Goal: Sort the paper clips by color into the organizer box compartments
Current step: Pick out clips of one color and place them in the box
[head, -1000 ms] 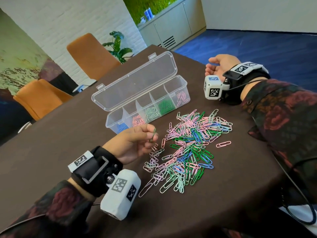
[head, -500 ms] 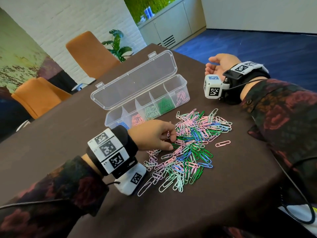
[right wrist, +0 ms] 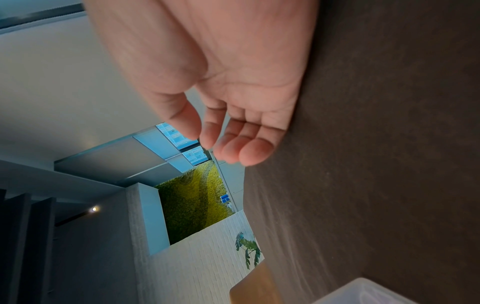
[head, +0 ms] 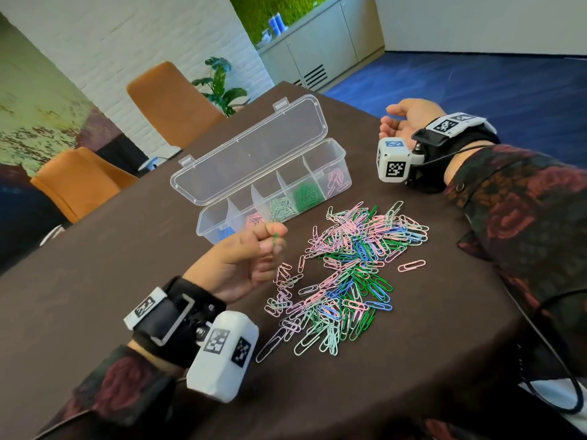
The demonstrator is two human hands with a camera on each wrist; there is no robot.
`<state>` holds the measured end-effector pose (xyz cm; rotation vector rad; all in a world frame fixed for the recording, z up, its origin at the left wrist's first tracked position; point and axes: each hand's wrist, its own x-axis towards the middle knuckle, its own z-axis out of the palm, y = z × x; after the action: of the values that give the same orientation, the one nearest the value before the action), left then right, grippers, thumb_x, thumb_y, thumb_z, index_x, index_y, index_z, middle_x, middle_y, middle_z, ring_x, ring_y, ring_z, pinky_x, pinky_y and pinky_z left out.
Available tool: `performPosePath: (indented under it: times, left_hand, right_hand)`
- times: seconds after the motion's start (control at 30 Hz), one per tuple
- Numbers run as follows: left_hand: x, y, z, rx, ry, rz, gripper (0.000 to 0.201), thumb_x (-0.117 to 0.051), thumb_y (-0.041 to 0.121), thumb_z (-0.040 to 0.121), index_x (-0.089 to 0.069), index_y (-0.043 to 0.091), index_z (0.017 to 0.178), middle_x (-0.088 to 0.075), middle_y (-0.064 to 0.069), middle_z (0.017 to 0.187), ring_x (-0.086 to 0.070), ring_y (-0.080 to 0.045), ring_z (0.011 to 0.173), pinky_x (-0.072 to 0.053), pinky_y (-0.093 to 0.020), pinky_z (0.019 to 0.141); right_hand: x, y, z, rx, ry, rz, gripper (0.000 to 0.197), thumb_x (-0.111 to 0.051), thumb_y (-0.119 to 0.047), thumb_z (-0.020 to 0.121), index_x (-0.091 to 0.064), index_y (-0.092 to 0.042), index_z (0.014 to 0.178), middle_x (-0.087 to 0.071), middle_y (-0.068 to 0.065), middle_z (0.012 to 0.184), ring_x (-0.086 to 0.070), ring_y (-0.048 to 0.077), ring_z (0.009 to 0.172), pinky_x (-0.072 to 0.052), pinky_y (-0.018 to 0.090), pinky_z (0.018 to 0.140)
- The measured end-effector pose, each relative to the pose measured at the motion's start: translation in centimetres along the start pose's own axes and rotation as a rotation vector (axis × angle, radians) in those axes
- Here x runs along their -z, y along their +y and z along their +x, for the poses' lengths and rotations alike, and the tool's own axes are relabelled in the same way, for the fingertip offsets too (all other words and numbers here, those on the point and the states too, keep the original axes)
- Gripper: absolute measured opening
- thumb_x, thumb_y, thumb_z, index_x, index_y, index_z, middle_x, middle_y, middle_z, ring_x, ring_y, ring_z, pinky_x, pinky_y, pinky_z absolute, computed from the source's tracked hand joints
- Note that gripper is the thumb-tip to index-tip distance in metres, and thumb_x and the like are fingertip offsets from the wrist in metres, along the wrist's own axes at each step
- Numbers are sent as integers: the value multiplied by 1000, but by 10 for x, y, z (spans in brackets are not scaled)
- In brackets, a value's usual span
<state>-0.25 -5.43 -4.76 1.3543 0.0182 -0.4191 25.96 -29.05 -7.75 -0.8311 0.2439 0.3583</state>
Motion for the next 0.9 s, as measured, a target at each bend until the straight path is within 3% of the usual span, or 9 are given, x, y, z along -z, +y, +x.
performPosePath:
  times: [0.1, 0.17, 0.27, 0.4, 0.47, 0.53, 0.73, 0.83, 0.9]
  left_hand:
    - [6, -4, -7, 18, -112, -276, 25, -49, 5, 89, -57, 1, 112, -56, -11, 91, -54, -18, 74, -38, -23, 60]
    - [2, -3, -10, 45, -85, -215, 16, -57, 11, 87, -59, 4, 100, -55, -9, 85, -53, -17, 70, -39, -21, 57]
    - [-7, -1, -10, 95, 56, 199, 25, -77, 22, 69, -55, 12, 77, -43, -1, 62, -38, -7, 49, -32, -13, 42]
    - [-26, 8, 1, 161, 23, 1127, 12, -72, 20, 82, -61, 16, 86, -36, -1, 59, -30, -9, 50, -33, -20, 53]
    - [-34, 9, 6, 203, -7, 1342, 13, -72, 20, 82, -62, 14, 86, -35, 12, 49, -31, -5, 48, -30, -21, 54]
    - [-40, 7, 10, 212, -28, 1452, 13, -73, 19, 82, -60, 15, 78, -38, 15, 43, -35, -5, 46, -29, -16, 51]
    - [-34, 11, 7, 223, 22, 1266, 19, -70, 16, 84, -56, 17, 71, -36, 10, 53, -32, -8, 51, -32, -17, 56]
    - [-31, 15, 5, 231, 82, 1169, 16, -67, 16, 86, -56, 14, 75, -39, -4, 61, -31, -8, 50, -30, -9, 49]
    - [-27, 19, 6, 234, 137, 1162, 17, -66, 19, 86, -56, 17, 74, -41, -10, 67, -31, -11, 53, -29, -12, 47]
  right_hand:
    - [1, 0, -1, 1, 0, -10, 14, -50, -13, 91, -57, -6, 101, -56, 4, 78, -54, 15, 59, -50, 24, 54]
    - [1, 0, -1, 9, -1, -12, 12, -50, -12, 91, -57, -6, 98, -56, 5, 79, -54, 15, 60, -50, 24, 55]
    - [1, 0, -1, 7, -7, -15, 12, -49, -13, 91, -56, -7, 99, -55, 4, 80, -53, 15, 60, -50, 23, 54]
    - [1, 1, 1, 3, -3, -18, 12, -51, -13, 90, -57, -7, 99, -55, 3, 78, -53, 14, 58, -49, 22, 50]
    - [1, 1, 1, 13, 2, -20, 12, -50, -13, 91, -57, -7, 98, -56, 3, 78, -53, 14, 58, -49, 22, 51]
    - [1, 0, 2, 22, 6, -23, 12, -50, -13, 91, -57, -8, 98, -56, 4, 78, -54, 15, 58, -50, 22, 51]
    - [0, 1, 0, 29, 6, -6, 12, -48, -13, 91, -57, -8, 96, -56, 5, 77, -52, 15, 56, -49, 22, 53]
    - [0, 1, -1, 34, 9, -4, 12, -48, -13, 91, -57, -8, 96, -56, 5, 78, -53, 15, 58, -49, 24, 54]
    - [0, 2, -1, 37, 6, -1, 12, -48, -13, 91, -57, -8, 97, -56, 5, 78, -53, 15, 58, -49, 24, 55]
